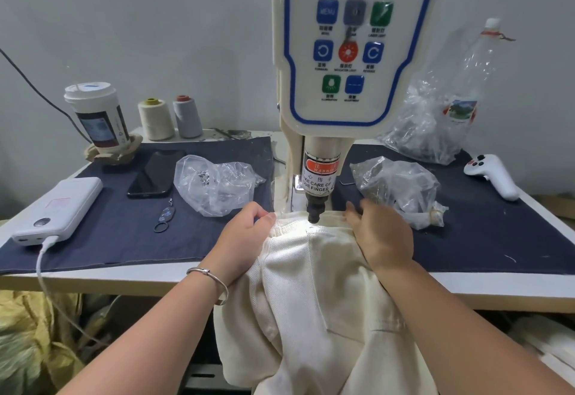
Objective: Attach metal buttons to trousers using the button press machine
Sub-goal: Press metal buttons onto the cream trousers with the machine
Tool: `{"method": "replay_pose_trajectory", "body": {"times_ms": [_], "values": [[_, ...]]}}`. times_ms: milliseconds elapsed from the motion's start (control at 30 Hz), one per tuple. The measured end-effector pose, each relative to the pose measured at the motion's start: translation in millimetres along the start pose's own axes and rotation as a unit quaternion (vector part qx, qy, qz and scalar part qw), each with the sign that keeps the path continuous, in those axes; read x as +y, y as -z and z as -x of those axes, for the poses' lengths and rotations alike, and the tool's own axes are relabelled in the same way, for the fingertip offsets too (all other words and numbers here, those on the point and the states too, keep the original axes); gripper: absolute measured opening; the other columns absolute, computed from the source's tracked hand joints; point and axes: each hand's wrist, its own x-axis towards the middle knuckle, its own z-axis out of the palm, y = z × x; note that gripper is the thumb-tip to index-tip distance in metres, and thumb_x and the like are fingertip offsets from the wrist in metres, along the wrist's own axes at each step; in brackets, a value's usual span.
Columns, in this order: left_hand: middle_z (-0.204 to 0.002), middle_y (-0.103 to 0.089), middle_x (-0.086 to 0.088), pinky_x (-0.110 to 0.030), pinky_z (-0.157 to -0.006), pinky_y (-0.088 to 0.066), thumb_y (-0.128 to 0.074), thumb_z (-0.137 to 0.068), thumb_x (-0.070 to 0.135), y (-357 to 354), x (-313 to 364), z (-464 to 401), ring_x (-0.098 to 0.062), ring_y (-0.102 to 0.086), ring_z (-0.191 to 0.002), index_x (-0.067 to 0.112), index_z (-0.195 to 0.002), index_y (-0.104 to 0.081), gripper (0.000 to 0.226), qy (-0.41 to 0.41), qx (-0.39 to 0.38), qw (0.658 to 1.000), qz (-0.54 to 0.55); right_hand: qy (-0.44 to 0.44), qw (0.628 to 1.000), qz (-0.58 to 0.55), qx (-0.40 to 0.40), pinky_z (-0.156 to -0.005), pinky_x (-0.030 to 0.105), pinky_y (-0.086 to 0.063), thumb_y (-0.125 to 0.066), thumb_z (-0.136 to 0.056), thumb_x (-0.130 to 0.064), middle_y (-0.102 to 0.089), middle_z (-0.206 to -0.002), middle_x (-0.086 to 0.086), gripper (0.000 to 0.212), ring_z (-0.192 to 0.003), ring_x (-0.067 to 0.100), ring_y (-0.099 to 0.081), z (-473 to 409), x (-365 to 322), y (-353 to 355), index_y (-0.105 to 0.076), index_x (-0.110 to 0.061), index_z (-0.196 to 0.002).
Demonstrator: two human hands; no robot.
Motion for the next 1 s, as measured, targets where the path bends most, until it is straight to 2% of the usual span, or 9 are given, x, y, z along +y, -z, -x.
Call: {"method": "replay_pose_trajectory", "body": {"times_ms": [233, 367, 500, 667, 733, 800, 833, 900, 1000], "values": [[-0.112, -0.067, -0.013, -0.027, -0.067, -0.04, -0.05, -0.098, 0.03, 1, 0, 2, -0.013, -0.053, -0.081, 0.014, -0.087, -0.055, 0.02, 0.002, 0.003, 1.0, 0.014, 0.024, 0.999, 0.008, 0.028, -0.062, 0.033, -0.035, -0.041, -0.099, -0.043, -0.066, -0.084, 0.01, 0.042, -0.082, 0.032, -0.06, 6, -3, 6, -0.059, -0.008, -0.088], [-0.104, -0.069, -0.004, -0.026, -0.067, -0.041, -0.051, -0.098, 0.03, 0, 1, 3, -0.013, -0.055, -0.083, 0.015, -0.085, -0.056, 0.02, 0.009, 0.014, 1.0, 0.023, 0.01, 0.999, -0.014, 0.032, -0.062, 0.033, -0.034, -0.042, -0.098, -0.045, -0.066, -0.081, 0.009, 0.041, -0.081, 0.033, -0.061, 6, -6, 7, -0.057, -0.01, -0.084], [-0.094, -0.066, -0.002, -0.024, -0.067, -0.04, -0.052, -0.098, 0.029, 0, 7, 7, -0.015, -0.055, -0.084, 0.015, -0.088, -0.058, 0.018, 0.011, 0.019, 0.999, 0.025, -0.011, 0.997, -0.077, 0.01, -0.063, 0.033, -0.033, -0.046, -0.096, -0.045, -0.061, -0.076, 0.005, 0.037, -0.078, 0.03, -0.057, 9, -6, 13, -0.048, -0.014, -0.076], [-0.083, -0.063, 0.011, -0.02, -0.068, -0.042, -0.055, -0.097, 0.029, 9, 22, 24, -0.003, -0.054, -0.072, 0.024, -0.093, -0.066, 0.012, -0.02, 0.041, 0.996, 0.081, -0.043, 0.973, -0.228, -0.016, -0.055, 0.031, -0.035, -0.059, -0.089, -0.038, -0.054, -0.061, 0.004, 0.042, -0.063, 0.02, -0.051, 3, -15, 66, -0.05, -0.007, -0.063], [-0.085, -0.068, 0.01, -0.021, -0.072, -0.047, -0.055, -0.098, 0.032, 17, 23, 33, -0.004, -0.06, -0.075, 0.027, -0.095, -0.069, 0.015, -0.028, 0.023, 0.994, 0.102, -0.057, 0.942, -0.324, -0.061, -0.043, 0.023, -0.032, -0.067, -0.084, -0.036, -0.047, -0.053, 0.002, 0.04, -0.049, 0.012, -0.043, 12, -20, 94, -0.052, -0.01, -0.058], [-0.079, -0.064, 0.004, -0.028, -0.073, -0.046, -0.052, -0.1, 0.036, 25, 23, 42, -0.012, -0.058, -0.072, 0.024, -0.082, -0.066, 0.025, -0.027, -0.02, 0.996, 0.078, -0.087, 0.891, -0.408, -0.178, -0.04, 0.016, -0.037, -0.075, -0.08, -0.038, -0.057, -0.053, 0.002, 0.035, -0.047, 0.01, -0.051, 29, -24, 112, -0.065, -0.008, -0.064], [-0.072, -0.055, 0.0, -0.031, -0.07, -0.041, -0.05, -0.1, 0.036, 27, 23, 45, -0.016, -0.049, -0.066, 0.02, -0.072, -0.057, 0.033, -0.023, -0.042, 0.997, 0.061, -0.11, 0.868, -0.419, -0.242, -0.045, 0.017, -0.043, -0.076, -0.08, -0.038, -0.063, -0.057, 0.003, 0.032, -0.05, 0.013, -0.056, 37, -25, 116, -0.068, -0.009, -0.069], [-0.07, -0.039, -0.004, -0.033, -0.068, -0.032, -0.049, -0.101, 0.032, 30, 27, 46, -0.018, -0.035, -0.066, 0.019, -0.067, -0.042, 0.037, -0.012, -0.074, 0.997, 0.023, -0.151, 0.839, -0.408, -0.326, -0.058, 0.028, -0.05, -0.073, -0.085, -0.034, -0.065, -0.063, 0.008, 0.03, -0.059, 0.02, -0.06, 45, -27, 116, -0.064, -0.008, -0.073], [-0.075, -0.045, -0.004, -0.032, -0.069, -0.031, -0.051, -0.101, 0.03, 35, 32, 46, -0.017, -0.04, -0.071, 0.017, -0.075, -0.049, 0.029, -0.002, -0.081, 0.995, -0.051, -0.176, 0.821, -0.398, -0.369, -0.073, 0.038, -0.053, -0.069, -0.089, -0.028, -0.067, -0.079, 0.017, 0.028, -0.073, 0.026, -0.063, 51, -26, 116, -0.063, -0.001, -0.085]]}}
